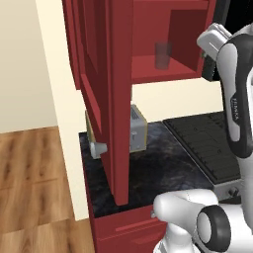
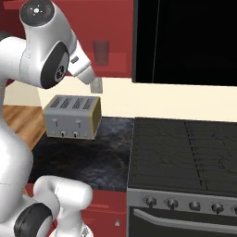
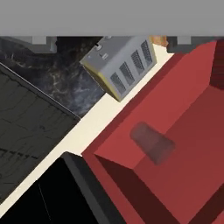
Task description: There is a bowl on the dining counter. Grab a lemon wedge from the fridge and place it in the bowl. Then get the liquor bottle and glass cup from the cabinet and place them next to the bowl.
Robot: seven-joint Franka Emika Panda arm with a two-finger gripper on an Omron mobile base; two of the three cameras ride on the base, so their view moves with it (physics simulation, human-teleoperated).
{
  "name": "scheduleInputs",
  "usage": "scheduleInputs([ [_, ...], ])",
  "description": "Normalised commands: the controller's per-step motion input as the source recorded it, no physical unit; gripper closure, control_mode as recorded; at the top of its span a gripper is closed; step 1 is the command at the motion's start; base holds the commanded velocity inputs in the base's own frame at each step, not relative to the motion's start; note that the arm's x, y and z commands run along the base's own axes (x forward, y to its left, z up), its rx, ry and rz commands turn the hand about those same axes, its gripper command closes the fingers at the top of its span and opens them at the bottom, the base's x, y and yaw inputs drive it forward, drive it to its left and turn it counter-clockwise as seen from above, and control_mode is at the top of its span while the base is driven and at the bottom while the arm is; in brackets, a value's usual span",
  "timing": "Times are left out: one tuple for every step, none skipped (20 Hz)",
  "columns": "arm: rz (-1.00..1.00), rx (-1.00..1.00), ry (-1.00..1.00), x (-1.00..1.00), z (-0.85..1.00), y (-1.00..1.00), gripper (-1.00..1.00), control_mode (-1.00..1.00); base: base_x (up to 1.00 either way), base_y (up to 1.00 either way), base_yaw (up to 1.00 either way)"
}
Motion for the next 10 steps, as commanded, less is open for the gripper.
scheduleInputs([
  [0.0,0.19,-0.04,0.58,0.0,0.0,-1.0,-1.0,0.0,0.0,0.0],
  [0.0,0.18,-0.04,0.61,0.0,0.0,-1.0,-1.0,0.0,0.0,0.0],
  [0.0,0.16,-0.07,0.6,0.0,0.0,-1.0,-1.0,0.0,0.0,0.0],
  [0.0,0.15,-0.07,0.61,0.0,0.0,-1.0,-1.0,0.0,0.0,0.0],
  [0.0,0.13,-0.06,0.64,0.0,0.0,-1.0,-1.0,0.0,0.0,0.0],
  [0.0,0.11,-0.04,0.67,0.0,0.0,-1.0,-1.0,0.0,0.0,0.0],
  [0.0,0.1,-0.01,0.72,0.0,0.0,-1.0,-1.0,0.0,0.0,0.0],
  [0.0,0.07,0.0,0.76,0.0,0.04,-1.0,-1.0,0.0,0.0,0.0],
  [0.0,0.05,0.0,0.72,0.0,0.06,-1.0,-1.0,0.0,0.0,0.0],
  [0.0,0.03,0.0,0.7,0.0,0.07,-1.0,-1.0,0.0,0.0,0.0],
])
